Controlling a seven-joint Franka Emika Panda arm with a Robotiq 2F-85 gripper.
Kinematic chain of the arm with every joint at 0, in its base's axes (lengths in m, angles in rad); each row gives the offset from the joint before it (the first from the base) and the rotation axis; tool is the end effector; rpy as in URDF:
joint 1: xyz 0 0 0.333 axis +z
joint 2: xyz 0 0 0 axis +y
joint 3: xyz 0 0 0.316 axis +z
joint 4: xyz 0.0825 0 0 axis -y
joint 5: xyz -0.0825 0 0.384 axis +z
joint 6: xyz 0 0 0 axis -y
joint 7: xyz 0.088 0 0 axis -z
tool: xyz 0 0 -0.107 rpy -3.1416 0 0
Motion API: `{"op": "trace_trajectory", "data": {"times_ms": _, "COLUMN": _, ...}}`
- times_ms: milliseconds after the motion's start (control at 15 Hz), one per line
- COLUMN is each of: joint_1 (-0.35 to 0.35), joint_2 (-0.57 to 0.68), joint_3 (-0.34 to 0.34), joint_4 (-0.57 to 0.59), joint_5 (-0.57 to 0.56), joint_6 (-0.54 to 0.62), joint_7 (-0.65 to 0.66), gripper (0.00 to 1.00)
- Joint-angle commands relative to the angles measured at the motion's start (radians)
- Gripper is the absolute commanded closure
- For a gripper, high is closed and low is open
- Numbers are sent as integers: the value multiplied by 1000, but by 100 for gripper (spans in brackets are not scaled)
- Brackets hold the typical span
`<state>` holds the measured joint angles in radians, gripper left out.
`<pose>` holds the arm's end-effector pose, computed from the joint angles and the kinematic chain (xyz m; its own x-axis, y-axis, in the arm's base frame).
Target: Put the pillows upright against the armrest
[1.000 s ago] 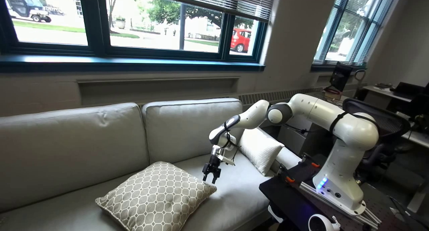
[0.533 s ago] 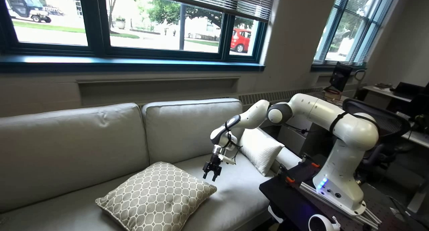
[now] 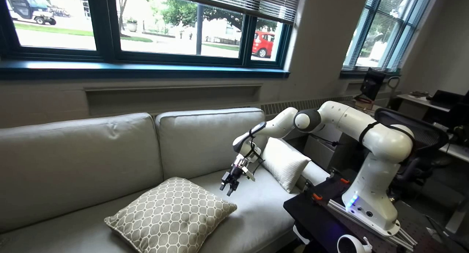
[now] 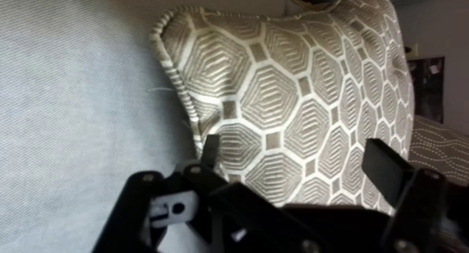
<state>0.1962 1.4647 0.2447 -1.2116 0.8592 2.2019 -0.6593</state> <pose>0.5643 0.2730 -0.1293 0.9279 0.3116 -0.2045 0.0394 -0.6277 -0.7775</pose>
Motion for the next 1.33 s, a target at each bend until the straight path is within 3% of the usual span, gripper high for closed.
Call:
{"op": "trace_trajectory", "data": {"times_ms": 0, "joint_1": 20, "joint_2": 0, "joint_3": -28, "joint_4": 17, "joint_5": 85, "joint_6": -103, "joint_7": -51, "gripper": 0}}
{"op": "trace_trajectory", "data": {"times_ms": 200, "joint_1": 73, "joint_2": 0, "joint_3": -86, "joint_4": 24, "joint_5": 149, "joint_6": -129, "joint_7": -1, "gripper": 0}}
{"op": "trace_trajectory", "data": {"times_ms": 467, "joint_1": 196, "joint_2": 0, "joint_3": -161, "joint_4": 34, "joint_5": 238, "joint_6": 74, "joint_7": 135, "gripper": 0}}
{"op": "trace_trajectory", "data": {"times_ms": 533, "joint_1": 167, "joint_2": 0, "joint_3": -94, "joint_4": 24, "joint_5": 156, "joint_6": 175, "joint_7": 187, "gripper": 0}}
{"op": "trace_trajectory", "data": {"times_ms": 600, "joint_1": 195, "joint_2": 0, "joint_3": -95, "joint_4": 24, "joint_5": 140, "joint_6": 246, "joint_7": 231, "gripper": 0}}
{"op": "trace_trajectory", "data": {"times_ms": 667, "joint_1": 282, "joint_2": 0, "joint_3": -179, "joint_4": 40, "joint_5": 215, "joint_6": 264, "joint_7": 262, "gripper": 0}}
{"op": "trace_trajectory", "data": {"times_ms": 733, "joint_1": 304, "joint_2": 0, "joint_3": -186, "joint_4": 39, "joint_5": 201, "joint_6": 283, "joint_7": 310, "gripper": 0}}
{"op": "trace_trajectory", "data": {"times_ms": 800, "joint_1": 259, "joint_2": 0, "joint_3": -114, "joint_4": 26, "joint_5": 77, "joint_6": 322, "joint_7": 384, "gripper": 0}}
{"op": "trace_trajectory", "data": {"times_ms": 1000, "joint_1": 258, "joint_2": 0, "joint_3": -89, "joint_4": 19, "joint_5": -56, "joint_6": 291, "joint_7": 530, "gripper": 0}}
{"op": "trace_trajectory", "data": {"times_ms": 1067, "joint_1": 306, "joint_2": 0, "joint_3": -154, "joint_4": 33, "joint_5": 29, "joint_6": 218, "joint_7": 514, "gripper": 0}}
{"op": "trace_trajectory", "data": {"times_ms": 1133, "joint_1": 287, "joint_2": -1, "joint_3": -137, "joint_4": 32, "joint_5": 24, "joint_6": 169, "joint_7": 506, "gripper": 0}}
{"op": "trace_trajectory", "data": {"times_ms": 1200, "joint_1": 210, "joint_2": -1, "joint_3": -44, "joint_4": 16, "joint_5": -91, "joint_6": 160, "joint_7": 526, "gripper": 0}}
{"op": "trace_trajectory", "data": {"times_ms": 1267, "joint_1": 260, "joint_2": -1, "joint_3": -116, "joint_4": 33, "joint_5": 12, "joint_6": 65, "joint_7": 466, "gripper": 0}}
